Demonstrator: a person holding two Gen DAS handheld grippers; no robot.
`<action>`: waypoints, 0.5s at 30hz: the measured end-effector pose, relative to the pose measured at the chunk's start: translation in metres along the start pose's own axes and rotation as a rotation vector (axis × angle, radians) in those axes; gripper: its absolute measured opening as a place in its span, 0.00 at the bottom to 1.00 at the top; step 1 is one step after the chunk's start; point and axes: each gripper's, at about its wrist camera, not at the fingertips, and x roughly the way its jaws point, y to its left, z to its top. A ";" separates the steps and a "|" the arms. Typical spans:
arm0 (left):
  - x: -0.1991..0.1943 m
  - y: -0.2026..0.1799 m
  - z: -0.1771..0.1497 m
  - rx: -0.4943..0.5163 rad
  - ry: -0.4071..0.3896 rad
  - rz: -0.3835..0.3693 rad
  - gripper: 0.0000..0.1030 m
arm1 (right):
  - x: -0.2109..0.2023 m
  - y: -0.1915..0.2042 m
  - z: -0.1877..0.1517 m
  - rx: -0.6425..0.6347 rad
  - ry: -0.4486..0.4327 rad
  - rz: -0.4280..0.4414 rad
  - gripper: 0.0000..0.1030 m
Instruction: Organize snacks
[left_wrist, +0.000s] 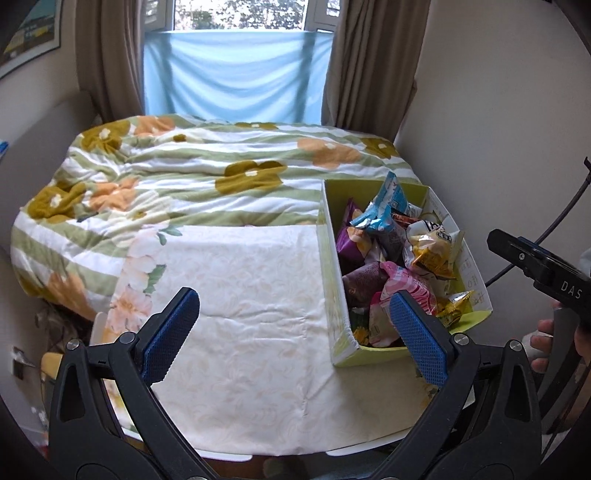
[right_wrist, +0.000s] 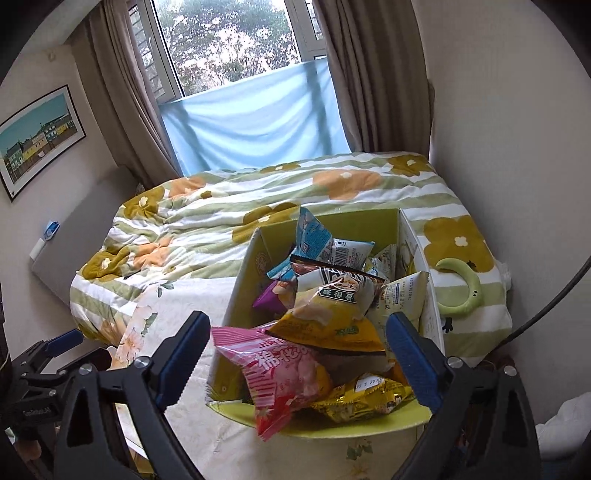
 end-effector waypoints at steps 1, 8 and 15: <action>-0.013 0.002 0.001 0.012 -0.028 0.012 0.99 | -0.011 0.006 -0.001 -0.004 -0.022 -0.011 0.92; -0.100 0.008 -0.015 0.097 -0.212 0.113 0.99 | -0.085 0.047 -0.026 -0.062 -0.142 -0.094 0.92; -0.142 0.015 -0.046 0.106 -0.269 0.124 0.99 | -0.125 0.079 -0.061 -0.091 -0.190 -0.149 0.92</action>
